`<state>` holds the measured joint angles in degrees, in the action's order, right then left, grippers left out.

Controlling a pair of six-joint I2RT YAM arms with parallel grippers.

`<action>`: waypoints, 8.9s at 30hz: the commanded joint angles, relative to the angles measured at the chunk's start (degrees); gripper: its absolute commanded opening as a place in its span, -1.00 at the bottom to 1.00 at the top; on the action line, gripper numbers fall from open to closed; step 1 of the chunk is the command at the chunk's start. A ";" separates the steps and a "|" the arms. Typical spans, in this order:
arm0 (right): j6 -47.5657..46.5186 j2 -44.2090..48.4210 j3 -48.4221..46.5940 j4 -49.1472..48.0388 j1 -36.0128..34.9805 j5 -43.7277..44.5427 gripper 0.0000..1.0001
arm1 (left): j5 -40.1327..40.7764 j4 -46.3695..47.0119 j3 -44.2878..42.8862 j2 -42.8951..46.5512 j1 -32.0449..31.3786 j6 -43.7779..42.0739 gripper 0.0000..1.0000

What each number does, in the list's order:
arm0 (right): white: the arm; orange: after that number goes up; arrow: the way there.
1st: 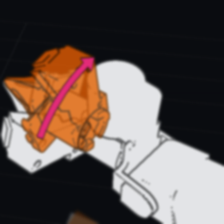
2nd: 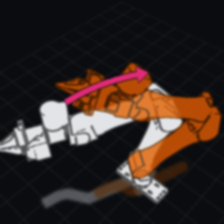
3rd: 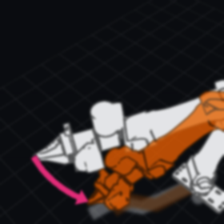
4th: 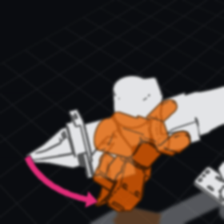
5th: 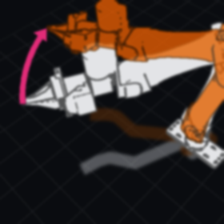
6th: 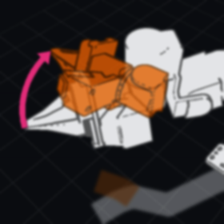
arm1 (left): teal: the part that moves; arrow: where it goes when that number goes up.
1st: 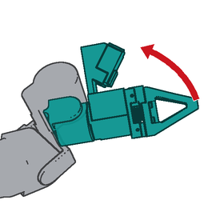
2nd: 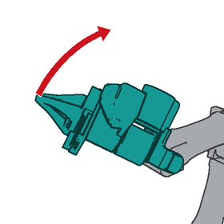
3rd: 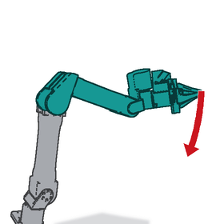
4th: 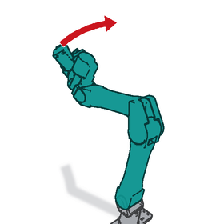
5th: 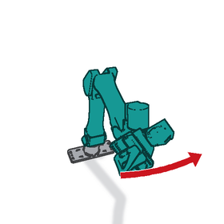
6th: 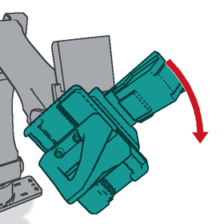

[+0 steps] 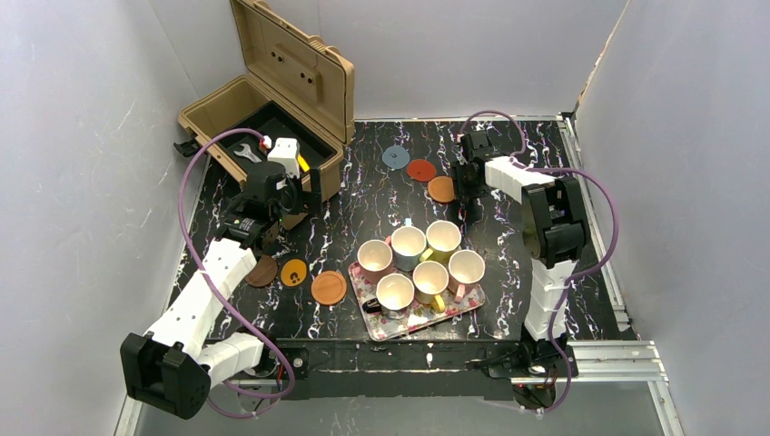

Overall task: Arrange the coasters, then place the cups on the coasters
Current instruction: Move the coaster to the center of the board.

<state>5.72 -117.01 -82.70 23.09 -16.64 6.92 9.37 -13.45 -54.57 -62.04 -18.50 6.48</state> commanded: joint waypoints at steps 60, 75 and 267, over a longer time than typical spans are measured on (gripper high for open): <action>8.58 -5.40 -4.52 1.59 -7.00 8.45 0.51 | 0.91 -0.34 -0.19 1.75 0.22 -0.66 0.94; 8.65 -5.46 -5.09 1.42 -7.00 8.37 0.57 | 0.85 -0.42 -0.22 1.57 0.23 -0.63 0.95; 8.97 14.51 -8.23 9.63 -16.75 -7.38 0.74 | -15.07 -7.55 -15.85 -6.00 10.48 11.39 0.86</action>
<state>13.67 -97.47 -84.12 30.26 -29.91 -2.50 -3.38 -21.10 -72.79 -72.73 -12.29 19.31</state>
